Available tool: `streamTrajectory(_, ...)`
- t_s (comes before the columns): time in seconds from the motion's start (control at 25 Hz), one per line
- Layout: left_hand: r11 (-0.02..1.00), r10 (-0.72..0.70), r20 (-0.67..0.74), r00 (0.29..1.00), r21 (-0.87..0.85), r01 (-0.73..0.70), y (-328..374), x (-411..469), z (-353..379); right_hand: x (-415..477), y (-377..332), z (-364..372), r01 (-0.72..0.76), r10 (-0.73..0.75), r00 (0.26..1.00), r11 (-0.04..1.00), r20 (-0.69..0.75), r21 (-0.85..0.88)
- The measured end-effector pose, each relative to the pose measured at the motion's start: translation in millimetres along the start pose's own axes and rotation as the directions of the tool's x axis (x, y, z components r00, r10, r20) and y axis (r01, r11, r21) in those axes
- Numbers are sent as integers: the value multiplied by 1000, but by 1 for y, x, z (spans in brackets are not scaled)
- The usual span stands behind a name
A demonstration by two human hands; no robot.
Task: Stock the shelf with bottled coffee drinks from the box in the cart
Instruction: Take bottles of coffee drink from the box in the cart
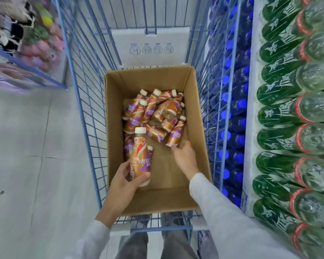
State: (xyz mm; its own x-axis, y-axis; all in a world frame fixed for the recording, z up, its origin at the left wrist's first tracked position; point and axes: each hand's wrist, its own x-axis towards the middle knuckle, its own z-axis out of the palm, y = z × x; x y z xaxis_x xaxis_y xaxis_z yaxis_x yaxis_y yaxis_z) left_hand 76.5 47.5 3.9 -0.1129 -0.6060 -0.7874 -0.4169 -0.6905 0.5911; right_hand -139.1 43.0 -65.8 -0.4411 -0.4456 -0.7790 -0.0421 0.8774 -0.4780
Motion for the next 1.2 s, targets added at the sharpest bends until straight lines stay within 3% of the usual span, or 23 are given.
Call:
streamTrajectory(0.12, 996, -37, -84, 996, -84, 30, -6, -17, -12, 56, -12, 37, -111, 111, 993, 994, -33, -17)
streamTrajectory(0.28, 984, -101, -97, 990, -157, 85, -29, -20, -24, 103, -9, 75, -290, 289, 951, 957, -113, 8)
streamTrajectory(0.44, 973, -147, -86, 985, -193, 128, -43, -24, -28, 113, 8, 80, -279, 274, 948, 960, -163, -4)
streamTrajectory(0.64, 979, -81, -27, 996, -187, 74, -37, -38, -33, 74, 8, 56, -259, 266, 962, 960, -57, 107)
streamTrajectory(0.76, 981, 7, 25, 1000, -194, -2, -11, -60, -38, 3, 3, 32, -170, 175, 984, 949, 2, 266)
streamTrajectory(0.92, 973, 163, 166, 973, -193, -130, 26, -95, -44, -118, -1, -1, 12, -3, 1000, 913, -23, 408)
streamTrajectory(1.08, 941, 336, 304, 891, -139, -307, 65, -137, -36, -235, 3, -37, 152, -78, 983, 849, -165, 505)
streamTrajectory(1.2, 896, 437, 436, 787, -129, -426, 82, -173, -16, -306, 21, -68, 276, -110, 947, 763, -303, 584)
